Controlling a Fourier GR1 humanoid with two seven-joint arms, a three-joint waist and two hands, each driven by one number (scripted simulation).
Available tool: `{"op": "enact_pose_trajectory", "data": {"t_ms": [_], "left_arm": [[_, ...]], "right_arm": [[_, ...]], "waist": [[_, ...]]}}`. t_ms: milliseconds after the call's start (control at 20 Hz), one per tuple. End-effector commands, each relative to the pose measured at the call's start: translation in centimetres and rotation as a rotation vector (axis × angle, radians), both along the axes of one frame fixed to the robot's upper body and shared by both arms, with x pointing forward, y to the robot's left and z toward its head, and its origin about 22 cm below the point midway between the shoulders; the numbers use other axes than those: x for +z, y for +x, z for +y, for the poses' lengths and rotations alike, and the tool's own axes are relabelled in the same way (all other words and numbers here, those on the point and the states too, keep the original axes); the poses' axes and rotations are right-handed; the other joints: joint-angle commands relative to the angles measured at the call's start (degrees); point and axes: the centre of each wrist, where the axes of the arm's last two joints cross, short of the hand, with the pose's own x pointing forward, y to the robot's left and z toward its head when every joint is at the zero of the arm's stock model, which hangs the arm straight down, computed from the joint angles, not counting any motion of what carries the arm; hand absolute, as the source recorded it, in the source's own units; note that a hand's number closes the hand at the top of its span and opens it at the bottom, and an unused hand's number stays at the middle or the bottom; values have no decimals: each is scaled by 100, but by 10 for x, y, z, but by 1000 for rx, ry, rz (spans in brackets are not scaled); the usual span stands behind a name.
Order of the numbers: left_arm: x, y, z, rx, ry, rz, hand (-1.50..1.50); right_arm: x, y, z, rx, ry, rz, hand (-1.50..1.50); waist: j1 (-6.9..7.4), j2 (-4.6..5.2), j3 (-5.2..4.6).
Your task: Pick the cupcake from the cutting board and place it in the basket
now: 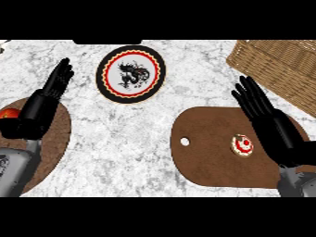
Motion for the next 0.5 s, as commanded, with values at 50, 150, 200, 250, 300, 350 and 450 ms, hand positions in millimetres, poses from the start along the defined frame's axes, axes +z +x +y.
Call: {"op": "enact_pose_trajectory", "data": {"t_ms": [50,150,200,250,300,350,450], "left_arm": [[-46,-18,13,93,-27,252,0],[-81,-43,26,220,-79,481,0],[-104,-61,23,260,-85,584,0],[-116,-68,29,314,-116,687,0],[-128,-82,22,267,-87,740,0],[-133,-89,19,252,-77,768,0],[-130,-90,24,259,-80,755,0]], "right_arm": [[37,22,-11,-107,35,-68,150],[37,26,-23,-221,59,-126,150],[52,31,-24,-269,61,-163,150],[65,36,-33,-315,91,-229,150],[62,32,-5,-80,-186,-261,150],[56,38,17,-108,-116,-259,150],[39,33,51,-146,-130,-245,150]], "waist": [[6,12,-38],[73,28,-33],[118,26,-40],[92,55,-37],[275,43,-56],[287,43,-44],[317,34,-46]]}}
